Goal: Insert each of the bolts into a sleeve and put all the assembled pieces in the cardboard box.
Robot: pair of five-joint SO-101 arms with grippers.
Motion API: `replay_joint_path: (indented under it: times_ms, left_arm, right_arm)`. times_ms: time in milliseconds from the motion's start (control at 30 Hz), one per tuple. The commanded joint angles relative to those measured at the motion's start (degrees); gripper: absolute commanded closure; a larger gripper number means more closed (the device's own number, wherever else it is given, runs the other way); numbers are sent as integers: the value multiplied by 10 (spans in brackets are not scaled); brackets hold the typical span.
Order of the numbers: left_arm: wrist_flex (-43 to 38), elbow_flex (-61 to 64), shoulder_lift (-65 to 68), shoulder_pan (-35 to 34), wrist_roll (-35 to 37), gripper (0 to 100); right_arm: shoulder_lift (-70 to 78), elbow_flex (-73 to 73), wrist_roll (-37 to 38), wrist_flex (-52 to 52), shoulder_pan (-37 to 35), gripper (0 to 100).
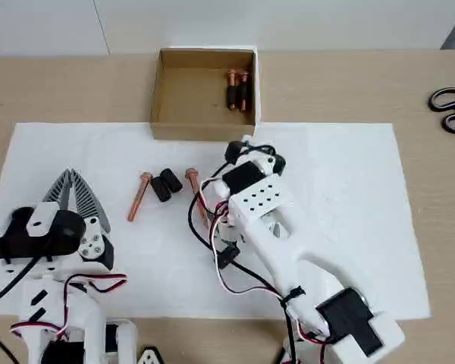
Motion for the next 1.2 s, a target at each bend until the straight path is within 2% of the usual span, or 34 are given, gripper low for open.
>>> replay_joint_path:
  times_ms: [0, 133, 367, 533, 1033, 1100, 1167]
  left_arm:
    - [2, -20, -7, -4, 3, 994]
    - [2, -16, -7, -3, 3, 994]
    - [0, 16, -7, -2, 3, 994]
    - [0, 16, -7, -4, 3, 994]
    - [1, 15, -7, -4, 3, 994]
    - [1, 15, -7, -4, 3, 994]
    - [1, 15, -7, -4, 3, 994]
  right_arm:
    - [-25, 13, -6, -32, 4, 757]
    - [-25, 23, -6, -41, 2, 757]
    - [-25, 22, -6, -64, -53, 757]
    - [-22, 23, -6, -77, -61, 757]
    - [131, 19, -6, -114, -62, 761]
    - [134, 19, -4, -114, -62, 805]
    - [134, 19, -4, -114, -61, 896]
